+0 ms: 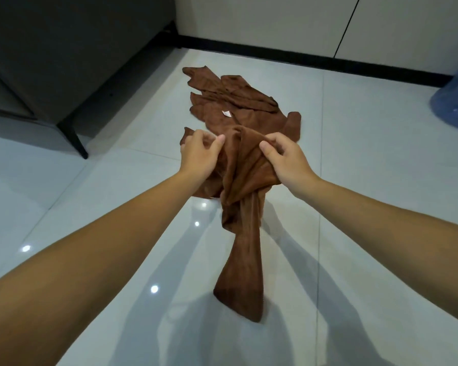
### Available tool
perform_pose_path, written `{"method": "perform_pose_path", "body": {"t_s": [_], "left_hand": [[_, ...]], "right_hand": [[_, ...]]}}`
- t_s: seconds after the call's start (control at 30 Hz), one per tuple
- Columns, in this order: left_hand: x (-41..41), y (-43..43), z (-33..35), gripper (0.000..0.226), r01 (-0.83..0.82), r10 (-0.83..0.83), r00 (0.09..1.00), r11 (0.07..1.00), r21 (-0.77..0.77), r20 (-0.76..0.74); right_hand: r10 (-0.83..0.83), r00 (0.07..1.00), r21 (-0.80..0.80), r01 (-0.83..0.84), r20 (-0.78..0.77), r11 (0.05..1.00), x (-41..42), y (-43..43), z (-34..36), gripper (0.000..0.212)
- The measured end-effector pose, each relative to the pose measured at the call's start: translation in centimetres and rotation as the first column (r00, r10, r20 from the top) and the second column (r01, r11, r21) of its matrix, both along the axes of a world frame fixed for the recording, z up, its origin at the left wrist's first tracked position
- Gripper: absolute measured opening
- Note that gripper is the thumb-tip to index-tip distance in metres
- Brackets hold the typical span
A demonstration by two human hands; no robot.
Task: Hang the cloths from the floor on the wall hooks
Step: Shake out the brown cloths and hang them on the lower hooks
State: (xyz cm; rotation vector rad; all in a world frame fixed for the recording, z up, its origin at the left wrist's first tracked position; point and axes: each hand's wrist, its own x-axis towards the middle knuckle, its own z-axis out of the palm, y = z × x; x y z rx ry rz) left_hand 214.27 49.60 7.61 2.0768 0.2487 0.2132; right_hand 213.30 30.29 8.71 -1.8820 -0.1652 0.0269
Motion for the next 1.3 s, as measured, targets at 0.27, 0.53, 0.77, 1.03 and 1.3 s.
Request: {"method": "perform_pose_path", "body": {"t_s": [0.27,0.53,0.77,1.03,1.3], "left_hand": [[-3.1,-3.2,0.3,0.033,0.486,-0.487,0.873,0.870,-0.084,0.008],[-2.1,-4.2,2.0,0.008,0.420,-0.423,0.906,0.897,0.140,-0.003],[-0.4,-2.8,4.1,0.007,0.298,-0.293,0.953,0.952,0.070,-0.074],[-2.1,-0.9,5.2,0.054,0.602,-0.629,0.612,0.764,-0.232,-0.480],[-2.8,-3.4,6.8,0.050,0.706,-0.745,0.667,0.628,-0.326,0.009]], "right_hand": [[-0.161,0.980,0.184,0.181,-0.119,0.966,0.8,-0.1,1.3,0.013],[-0.108,0.956,0.134,0.149,-0.273,0.980,0.8,-1.2,0.9,0.041],[0.213,0.965,-0.043,-0.222,-0.155,0.974,0.0,-1.1,2.5,0.034],[0.014,1.000,-0.004,-0.014,0.020,1.000,1.7,-2.1,4.7,0.011],[-0.250,0.967,-0.019,0.250,-0.052,0.968,3.5,-3.7,3.2,0.018]]}}
